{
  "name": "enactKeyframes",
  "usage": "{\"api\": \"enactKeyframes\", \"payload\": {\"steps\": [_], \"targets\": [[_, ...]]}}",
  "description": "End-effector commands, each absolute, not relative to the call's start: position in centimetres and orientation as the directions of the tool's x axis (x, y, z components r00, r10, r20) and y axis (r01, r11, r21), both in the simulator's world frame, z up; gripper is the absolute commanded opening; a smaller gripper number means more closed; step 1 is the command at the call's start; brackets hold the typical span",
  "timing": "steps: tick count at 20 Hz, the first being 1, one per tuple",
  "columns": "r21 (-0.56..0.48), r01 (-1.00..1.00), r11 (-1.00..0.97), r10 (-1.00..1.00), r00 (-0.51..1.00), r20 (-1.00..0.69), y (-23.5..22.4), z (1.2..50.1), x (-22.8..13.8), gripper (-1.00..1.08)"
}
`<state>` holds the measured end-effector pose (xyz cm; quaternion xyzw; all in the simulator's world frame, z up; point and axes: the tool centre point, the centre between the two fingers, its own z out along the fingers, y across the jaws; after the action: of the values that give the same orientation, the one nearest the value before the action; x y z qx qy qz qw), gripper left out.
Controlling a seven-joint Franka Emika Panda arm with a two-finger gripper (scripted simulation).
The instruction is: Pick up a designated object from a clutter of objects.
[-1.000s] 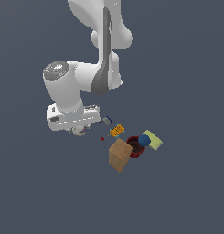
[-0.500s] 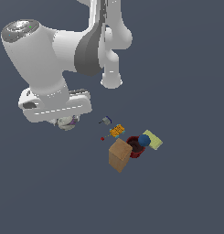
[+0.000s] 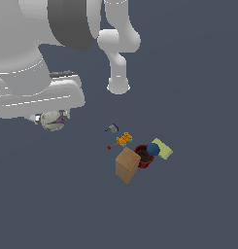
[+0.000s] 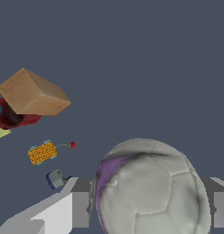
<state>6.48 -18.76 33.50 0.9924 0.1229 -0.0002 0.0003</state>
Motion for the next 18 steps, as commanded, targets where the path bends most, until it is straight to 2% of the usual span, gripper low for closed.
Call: {"api": "enactKeyframes", "payload": {"steps": [1,9,18], "targets": [[0.001,0.245,-0.970,0.245,0.970,0.000,-19.2,35.4,7.1,-1.00],[0.001,0.245,-0.970,0.245,0.970,0.000,-20.3,40.0,8.7,-1.00],[0.000,0.245,-0.969,0.245,0.969,0.000,-20.9,42.8,9.9,-1.00]]}}
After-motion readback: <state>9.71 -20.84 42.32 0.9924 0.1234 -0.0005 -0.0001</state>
